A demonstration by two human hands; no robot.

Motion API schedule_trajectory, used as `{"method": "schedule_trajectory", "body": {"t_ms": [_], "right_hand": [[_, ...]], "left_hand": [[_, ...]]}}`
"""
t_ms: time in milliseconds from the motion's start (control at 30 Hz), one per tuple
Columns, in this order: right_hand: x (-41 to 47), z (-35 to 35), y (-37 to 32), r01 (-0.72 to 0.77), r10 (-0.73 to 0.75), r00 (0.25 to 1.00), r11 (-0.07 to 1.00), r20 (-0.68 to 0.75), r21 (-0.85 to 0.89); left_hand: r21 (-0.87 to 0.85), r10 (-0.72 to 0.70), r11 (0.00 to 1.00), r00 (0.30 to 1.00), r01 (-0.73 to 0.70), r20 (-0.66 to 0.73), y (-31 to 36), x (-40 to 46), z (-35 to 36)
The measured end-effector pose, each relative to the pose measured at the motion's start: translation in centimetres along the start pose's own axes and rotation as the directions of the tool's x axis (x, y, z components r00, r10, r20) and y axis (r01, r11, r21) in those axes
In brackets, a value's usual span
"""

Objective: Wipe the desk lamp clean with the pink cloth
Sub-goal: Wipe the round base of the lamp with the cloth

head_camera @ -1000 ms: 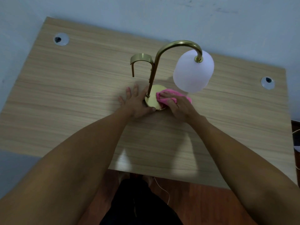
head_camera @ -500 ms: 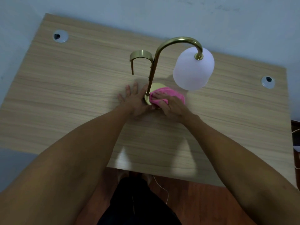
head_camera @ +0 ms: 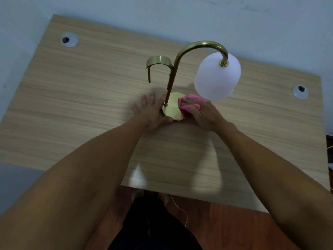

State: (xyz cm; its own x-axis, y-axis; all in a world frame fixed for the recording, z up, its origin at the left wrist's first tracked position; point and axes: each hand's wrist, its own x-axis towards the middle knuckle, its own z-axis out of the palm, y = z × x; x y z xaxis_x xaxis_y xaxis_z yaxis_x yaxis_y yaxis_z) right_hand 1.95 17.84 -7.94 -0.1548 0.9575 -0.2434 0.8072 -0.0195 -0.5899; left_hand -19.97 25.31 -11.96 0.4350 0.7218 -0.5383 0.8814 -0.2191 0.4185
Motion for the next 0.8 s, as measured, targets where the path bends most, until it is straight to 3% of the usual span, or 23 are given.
{"method": "schedule_trajectory", "body": {"t_ms": [67, 233, 400, 567, 700, 800], "right_hand": [[0.9, 0.8, -1.1, -0.023, 0.023, 0.999, 1.000, -0.031, 0.017], [-1.6, 1.3, -0.3, 0.021, -0.024, 0.997, 0.999, 0.073, 0.048], [0.4, 0.5, -0.5, -0.013, 0.013, 0.999, 1.000, -0.031, 0.019], [-1.6, 1.7, -0.5, 0.055, -0.057, 0.996, 0.998, 0.064, 0.036], [-1.0, -0.3, -0.5, -0.005, 0.007, 0.999, 0.999, -0.052, 0.041], [0.4, 2.0, -2.0, -0.049, 0.052, 0.996, 0.997, -0.066, 0.053]], "left_hand": [[0.006, 0.000, 1.000, 1.000, 0.000, 0.001, 0.0, 0.0, 0.0], [0.015, 0.002, 1.000, 1.000, -0.002, -0.002, 0.0, 0.1, 0.2], [0.011, 0.004, 1.000, 1.000, -0.004, 0.000, -0.1, 0.2, 0.3], [-0.002, 0.013, 1.000, 1.000, -0.013, 0.004, -0.2, 0.2, 0.3], [0.008, -0.003, 1.000, 1.000, 0.003, 0.011, 0.2, -0.1, -0.3], [-0.026, 0.017, 1.000, 0.999, -0.016, 0.033, 0.1, 0.5, -0.8]]}}
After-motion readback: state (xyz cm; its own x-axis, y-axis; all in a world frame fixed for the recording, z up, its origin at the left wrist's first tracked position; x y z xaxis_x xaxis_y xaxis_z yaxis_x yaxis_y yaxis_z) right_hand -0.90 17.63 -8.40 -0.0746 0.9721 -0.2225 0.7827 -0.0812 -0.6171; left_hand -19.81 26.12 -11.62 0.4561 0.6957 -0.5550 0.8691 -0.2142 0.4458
